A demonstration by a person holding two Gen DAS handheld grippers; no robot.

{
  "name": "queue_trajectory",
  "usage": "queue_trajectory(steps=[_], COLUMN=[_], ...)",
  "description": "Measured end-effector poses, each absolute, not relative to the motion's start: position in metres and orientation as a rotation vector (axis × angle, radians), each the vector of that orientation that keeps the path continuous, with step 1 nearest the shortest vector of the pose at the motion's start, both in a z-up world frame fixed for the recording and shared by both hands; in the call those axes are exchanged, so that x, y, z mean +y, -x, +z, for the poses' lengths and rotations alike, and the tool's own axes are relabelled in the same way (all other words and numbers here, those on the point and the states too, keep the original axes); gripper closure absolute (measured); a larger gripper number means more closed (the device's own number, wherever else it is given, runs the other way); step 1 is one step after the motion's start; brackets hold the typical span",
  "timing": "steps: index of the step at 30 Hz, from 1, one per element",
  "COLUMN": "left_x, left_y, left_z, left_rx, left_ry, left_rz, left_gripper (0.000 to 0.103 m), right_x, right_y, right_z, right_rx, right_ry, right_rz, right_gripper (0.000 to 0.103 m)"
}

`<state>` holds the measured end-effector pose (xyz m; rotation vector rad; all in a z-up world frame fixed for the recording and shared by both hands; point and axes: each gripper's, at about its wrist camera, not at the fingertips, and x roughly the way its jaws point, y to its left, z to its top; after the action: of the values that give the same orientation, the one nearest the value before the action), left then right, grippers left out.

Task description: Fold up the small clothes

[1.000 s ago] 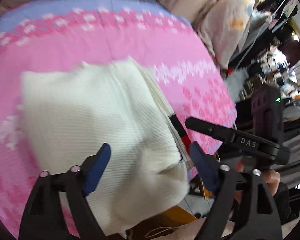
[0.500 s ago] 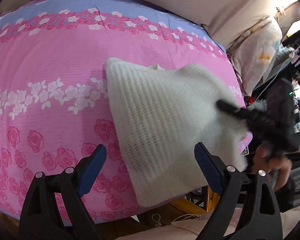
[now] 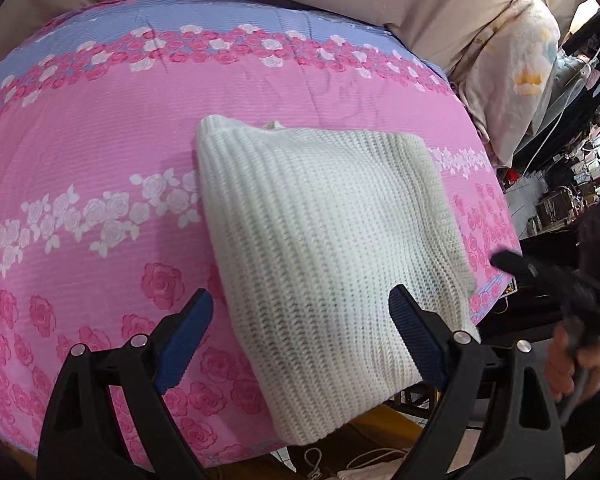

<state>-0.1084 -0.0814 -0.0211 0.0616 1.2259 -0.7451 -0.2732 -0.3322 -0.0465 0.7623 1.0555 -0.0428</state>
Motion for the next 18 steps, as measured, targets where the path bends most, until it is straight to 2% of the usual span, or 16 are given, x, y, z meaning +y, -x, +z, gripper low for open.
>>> queue_trajectory(steps=[1,3,5,6,8,11,13,15,17,18], left_x=[-0.083,-0.088,-0.093,-0.096,-0.102,-0.102,-0.102,-0.103,-0.102,-0.102], left_y=[0.108,0.107,0.106,0.106,0.105,0.102,0.1,0.099,0.099,0.099], left_z=[-0.023,-0.028,-0.039,-0.044,-0.055,-0.071,-0.085,-0.095,-0.09,-0.086], left_rx=[1.227,1.24,1.266,1.272,1.282,1.306,1.368,1.405,1.375,1.361], left_ry=[-0.064,-0.068,-0.08,-0.093,-0.142,-0.171,-0.134,-0.118,-0.134,-0.141], left_rz=[-0.742,-0.739,-0.722,-0.715,-0.669,-0.634,-0.655,-0.65,-0.635,-0.631], left_gripper=[0.016,0.016,0.016,0.016,0.016,0.015,0.014,0.013,0.013,0.013], right_x=[-0.324,-0.3,-0.276,-0.27,-0.271,-0.296,-0.313,-0.316,-0.312,-0.311], right_y=[0.282,0.289,0.285,0.284,0.287,0.309,0.322,0.326,0.324,0.322], right_z=[-0.043,-0.046,-0.066,-0.077,-0.089,-0.086,-0.121,-0.147,-0.133,-0.121], right_rx=[1.064,1.112,1.164,1.19,1.198,1.103,1.174,1.232,1.218,1.204], right_ry=[-0.748,-0.704,-0.653,-0.626,-0.667,-0.739,-0.782,-0.862,-0.815,-0.777], right_rz=[-0.013,0.032,0.049,0.033,0.012,-0.077,-0.135,-0.128,-0.128,-0.14], right_gripper=[0.055,0.044,0.043,0.056,0.093,0.095,0.094,0.084,0.082,0.074])
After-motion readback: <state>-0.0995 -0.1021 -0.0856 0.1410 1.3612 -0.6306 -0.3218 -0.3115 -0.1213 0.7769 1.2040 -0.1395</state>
